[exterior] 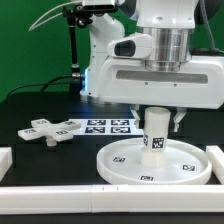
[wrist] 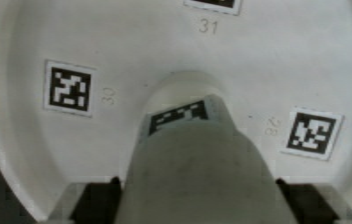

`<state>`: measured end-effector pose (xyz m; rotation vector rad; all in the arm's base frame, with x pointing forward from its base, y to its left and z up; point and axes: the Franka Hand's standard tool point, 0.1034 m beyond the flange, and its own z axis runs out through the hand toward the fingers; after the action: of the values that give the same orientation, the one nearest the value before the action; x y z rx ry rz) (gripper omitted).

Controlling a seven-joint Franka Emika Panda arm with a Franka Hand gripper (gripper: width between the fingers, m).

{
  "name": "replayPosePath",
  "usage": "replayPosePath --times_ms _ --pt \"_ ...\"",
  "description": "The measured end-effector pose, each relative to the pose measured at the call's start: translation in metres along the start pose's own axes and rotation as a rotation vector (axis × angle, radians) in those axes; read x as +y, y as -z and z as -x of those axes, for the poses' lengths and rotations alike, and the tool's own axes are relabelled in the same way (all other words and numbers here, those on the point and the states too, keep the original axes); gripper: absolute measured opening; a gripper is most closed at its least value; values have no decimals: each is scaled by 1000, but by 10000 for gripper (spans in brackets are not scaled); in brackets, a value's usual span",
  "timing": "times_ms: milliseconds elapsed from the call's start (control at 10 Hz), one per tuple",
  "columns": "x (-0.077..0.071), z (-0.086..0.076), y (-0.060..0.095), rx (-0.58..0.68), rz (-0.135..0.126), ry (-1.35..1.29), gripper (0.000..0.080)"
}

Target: Assemble round table

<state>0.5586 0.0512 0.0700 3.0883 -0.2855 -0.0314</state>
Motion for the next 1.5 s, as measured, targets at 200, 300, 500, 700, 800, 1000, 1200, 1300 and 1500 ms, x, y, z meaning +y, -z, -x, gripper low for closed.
replayPosePath --times_ms 200,300,500,700,800,1000,1200,1300,1500 --pt "1 0 0 -1 -2 -89 409" --pt "1 0 0 -4 -7 -172 409" --pt "3 0 -1 -17 -30 -366 409" --pt "0 4 -2 -38 -52 -593 409" --pt "0 4 -2 -45 -65 -698 409" --pt "0 3 -2 -49 -77 -817 409" --pt "0 3 -2 -63 -87 -943 409" --pt "0 3 -2 -68 -89 -994 409" --pt "2 1 -3 -78 -135 -1148 409"
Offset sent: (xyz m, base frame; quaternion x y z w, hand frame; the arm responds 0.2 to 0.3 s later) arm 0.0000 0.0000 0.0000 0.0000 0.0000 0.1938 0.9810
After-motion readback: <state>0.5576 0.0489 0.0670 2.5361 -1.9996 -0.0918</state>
